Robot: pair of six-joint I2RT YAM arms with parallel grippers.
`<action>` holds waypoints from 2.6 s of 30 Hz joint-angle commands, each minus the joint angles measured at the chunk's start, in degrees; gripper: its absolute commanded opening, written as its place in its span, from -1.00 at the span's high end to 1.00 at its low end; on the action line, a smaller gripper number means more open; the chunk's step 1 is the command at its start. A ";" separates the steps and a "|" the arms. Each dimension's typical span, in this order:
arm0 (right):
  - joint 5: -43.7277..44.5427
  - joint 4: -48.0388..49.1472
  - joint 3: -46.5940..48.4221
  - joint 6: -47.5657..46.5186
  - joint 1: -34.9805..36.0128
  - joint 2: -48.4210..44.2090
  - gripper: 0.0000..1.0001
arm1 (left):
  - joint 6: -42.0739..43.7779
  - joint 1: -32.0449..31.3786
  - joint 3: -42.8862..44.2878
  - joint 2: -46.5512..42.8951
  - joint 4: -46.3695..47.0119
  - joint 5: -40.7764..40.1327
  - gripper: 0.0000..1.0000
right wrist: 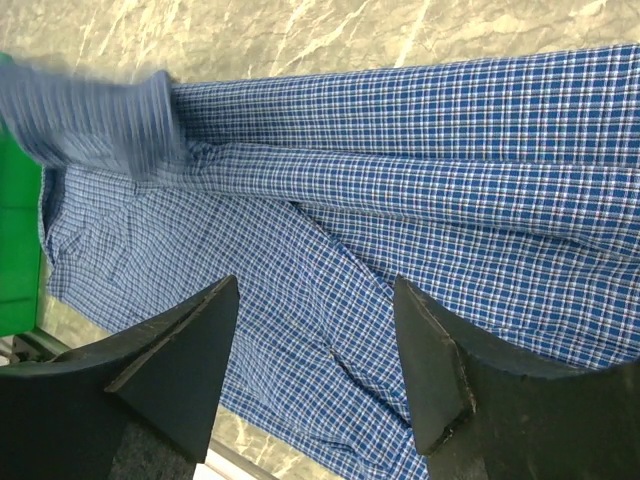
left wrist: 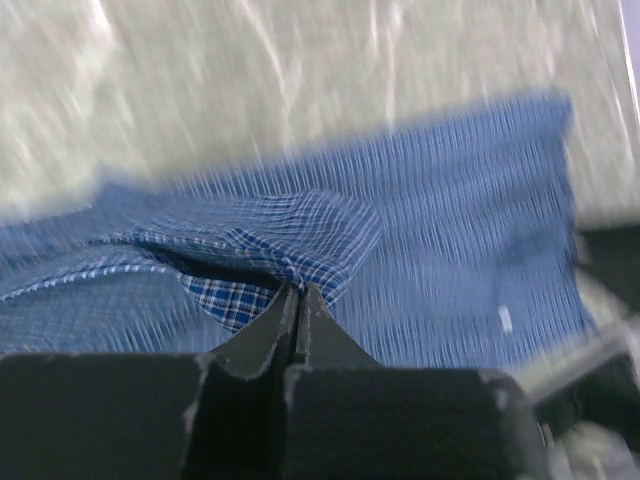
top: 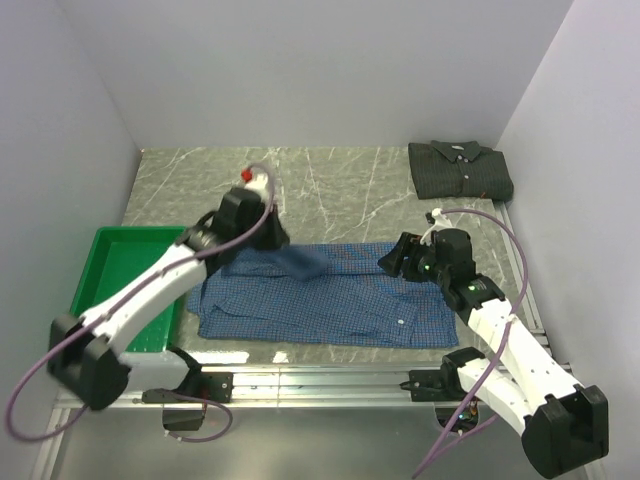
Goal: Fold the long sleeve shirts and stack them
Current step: Fold the shirt
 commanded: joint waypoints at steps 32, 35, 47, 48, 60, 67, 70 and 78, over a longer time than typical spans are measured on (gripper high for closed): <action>12.24 -0.77 6.29 2.28 -2.32 10.62 -0.32 | -5.86 -2.85 -24.11 -30.75 -18.28 33.96 -0.47; 8.04 1.16 5.68 4.21 -5.40 11.15 -0.32 | -6.12 -2.93 -14.90 -27.51 -22.76 19.12 -0.63; -3.67 13.72 3.57 13.08 -13.67 19.76 -0.24 | -10.17 11.55 -9.66 -8.79 -5.74 2.02 -0.50; -3.76 14.00 3.22 13.79 -14.11 21.42 -0.22 | -10.51 15.14 -10.62 -6.43 -0.76 2.12 -0.49; -7.45 25.51 0.67 20.83 -21.32 36.72 -0.17 | -18.16 27.91 -14.24 15.65 11.15 6.77 -0.43; -4.73 21.58 5.05 19.96 -23.26 41.64 -0.16 | -20.71 29.06 -11.70 19.43 11.95 5.81 -0.42; -2.79 15.78 11.37 19.43 -23.34 44.89 -0.18 | -20.98 29.41 -8.63 23.12 11.25 5.99 -0.43; -6.56 12.95 21.23 15.65 -23.43 48.86 -0.19 | -18.09 29.85 0.08 26.30 8.09 8.88 -0.52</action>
